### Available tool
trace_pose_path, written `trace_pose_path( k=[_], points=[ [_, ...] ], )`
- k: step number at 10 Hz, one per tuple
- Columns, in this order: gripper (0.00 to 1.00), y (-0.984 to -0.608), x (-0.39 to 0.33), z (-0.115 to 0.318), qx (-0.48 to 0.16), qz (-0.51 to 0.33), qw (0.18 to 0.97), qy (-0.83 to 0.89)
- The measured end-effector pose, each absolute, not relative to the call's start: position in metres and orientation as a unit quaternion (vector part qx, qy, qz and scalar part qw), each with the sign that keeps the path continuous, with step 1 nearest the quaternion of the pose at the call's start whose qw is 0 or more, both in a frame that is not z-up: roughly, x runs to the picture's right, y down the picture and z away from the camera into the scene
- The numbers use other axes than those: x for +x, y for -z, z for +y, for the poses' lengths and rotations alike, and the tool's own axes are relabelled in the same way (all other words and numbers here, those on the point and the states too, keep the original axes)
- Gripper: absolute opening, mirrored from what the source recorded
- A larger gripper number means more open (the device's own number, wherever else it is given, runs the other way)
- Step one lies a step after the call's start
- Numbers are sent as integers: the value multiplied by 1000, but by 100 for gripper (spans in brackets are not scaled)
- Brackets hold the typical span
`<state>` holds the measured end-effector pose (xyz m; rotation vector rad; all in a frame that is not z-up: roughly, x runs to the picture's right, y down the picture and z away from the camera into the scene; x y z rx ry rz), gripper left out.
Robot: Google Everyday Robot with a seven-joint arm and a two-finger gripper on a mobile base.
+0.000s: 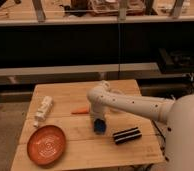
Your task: Wipe the white sponge on the table
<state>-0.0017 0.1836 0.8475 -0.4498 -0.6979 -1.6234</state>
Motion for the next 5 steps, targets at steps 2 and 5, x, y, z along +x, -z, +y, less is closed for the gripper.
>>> trace_pose_path(
  k=[2, 5],
  points=[
    [1, -850, 7, 179, -194, -304, 612, 703],
    [1, -846, 16, 182, -198, -308, 610, 703]
  ],
)
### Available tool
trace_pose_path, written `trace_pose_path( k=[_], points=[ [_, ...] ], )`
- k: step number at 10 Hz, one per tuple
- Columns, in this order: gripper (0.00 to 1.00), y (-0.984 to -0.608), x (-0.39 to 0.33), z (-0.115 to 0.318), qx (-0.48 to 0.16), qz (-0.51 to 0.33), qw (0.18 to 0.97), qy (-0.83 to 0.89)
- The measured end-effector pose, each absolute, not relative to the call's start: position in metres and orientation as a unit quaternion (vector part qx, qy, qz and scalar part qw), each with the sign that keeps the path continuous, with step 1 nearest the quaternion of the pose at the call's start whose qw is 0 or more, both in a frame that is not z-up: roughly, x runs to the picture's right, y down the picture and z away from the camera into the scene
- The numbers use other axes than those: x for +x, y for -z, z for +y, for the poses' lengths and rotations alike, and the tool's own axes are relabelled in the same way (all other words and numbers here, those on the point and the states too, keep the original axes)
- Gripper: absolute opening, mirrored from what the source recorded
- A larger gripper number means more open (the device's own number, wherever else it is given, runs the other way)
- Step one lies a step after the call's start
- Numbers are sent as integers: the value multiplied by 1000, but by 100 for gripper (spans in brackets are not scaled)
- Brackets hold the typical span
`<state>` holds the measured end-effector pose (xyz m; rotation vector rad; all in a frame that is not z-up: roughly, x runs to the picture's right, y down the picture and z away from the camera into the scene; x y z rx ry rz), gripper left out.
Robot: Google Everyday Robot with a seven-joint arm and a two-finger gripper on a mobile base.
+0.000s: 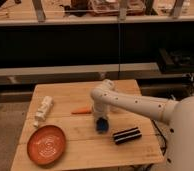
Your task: Wipe the white sponge on the table
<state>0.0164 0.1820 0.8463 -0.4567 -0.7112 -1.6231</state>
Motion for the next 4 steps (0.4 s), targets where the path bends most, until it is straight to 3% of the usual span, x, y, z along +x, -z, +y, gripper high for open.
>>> trace_pose_path(
  k=[4],
  points=[
    [1, -846, 22, 179, -198, -311, 602, 708]
  ],
)
